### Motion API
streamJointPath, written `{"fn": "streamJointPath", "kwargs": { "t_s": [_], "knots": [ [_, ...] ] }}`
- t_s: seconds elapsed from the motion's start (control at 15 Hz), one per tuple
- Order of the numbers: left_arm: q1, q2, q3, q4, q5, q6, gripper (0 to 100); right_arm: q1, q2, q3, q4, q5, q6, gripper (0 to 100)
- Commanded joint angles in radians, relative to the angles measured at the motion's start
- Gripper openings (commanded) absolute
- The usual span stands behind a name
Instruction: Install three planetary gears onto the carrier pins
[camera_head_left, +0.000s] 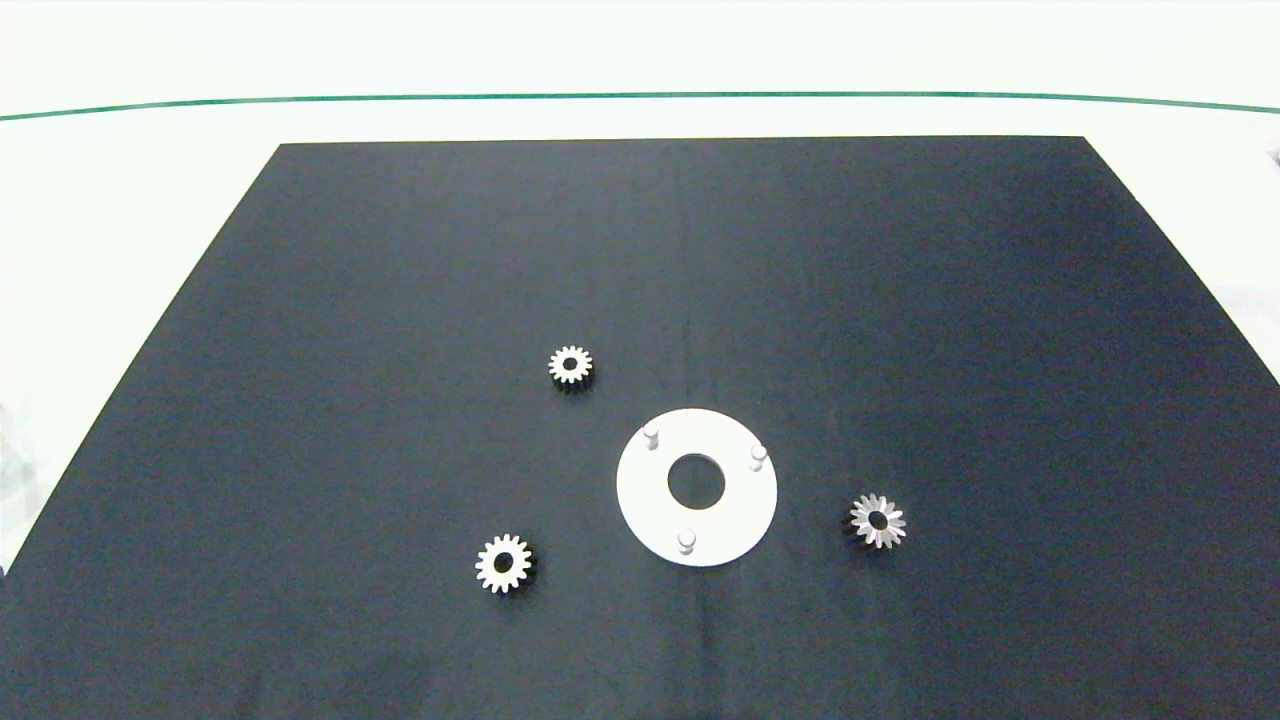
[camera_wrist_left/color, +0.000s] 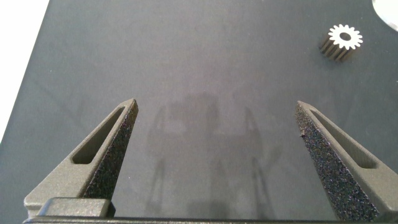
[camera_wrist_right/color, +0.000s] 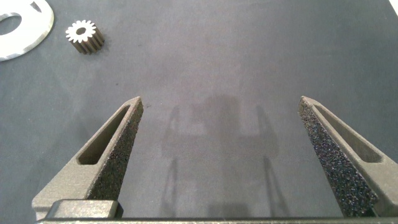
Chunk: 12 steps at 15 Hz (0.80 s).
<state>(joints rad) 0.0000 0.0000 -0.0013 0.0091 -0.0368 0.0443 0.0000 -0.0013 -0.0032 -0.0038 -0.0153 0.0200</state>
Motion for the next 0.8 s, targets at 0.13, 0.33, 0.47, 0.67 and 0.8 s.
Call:
{"fn": "streamJointPath", "kwargs": {
  "t_s": [0.13,0.33,0.47,0.67,0.8],
  "knots": [
    [0.0,0.002,0.0,0.0,0.0,0.0,100,0.0,0.001,0.0,-0.001,0.0,0.0,100],
    [0.0,0.002,0.0,0.0,0.0,0.0,100,0.0,0.001,0.0,-0.001,0.0,0.0,100],
    [-0.002,0.002,0.0,0.0,0.0,0.0,100,0.0,0.001,0.0,-0.001,0.0,0.0,100],
    [-0.002,0.002,0.0,0.0,-0.003,0.0,100,0.0,0.001,0.0,-0.001,0.0,0.0,100],
    [-0.002,0.002,0.0,0.0,-0.003,0.003,100,0.0,0.001,0.0,-0.001,0.0,-0.003,100]
  ]
}}
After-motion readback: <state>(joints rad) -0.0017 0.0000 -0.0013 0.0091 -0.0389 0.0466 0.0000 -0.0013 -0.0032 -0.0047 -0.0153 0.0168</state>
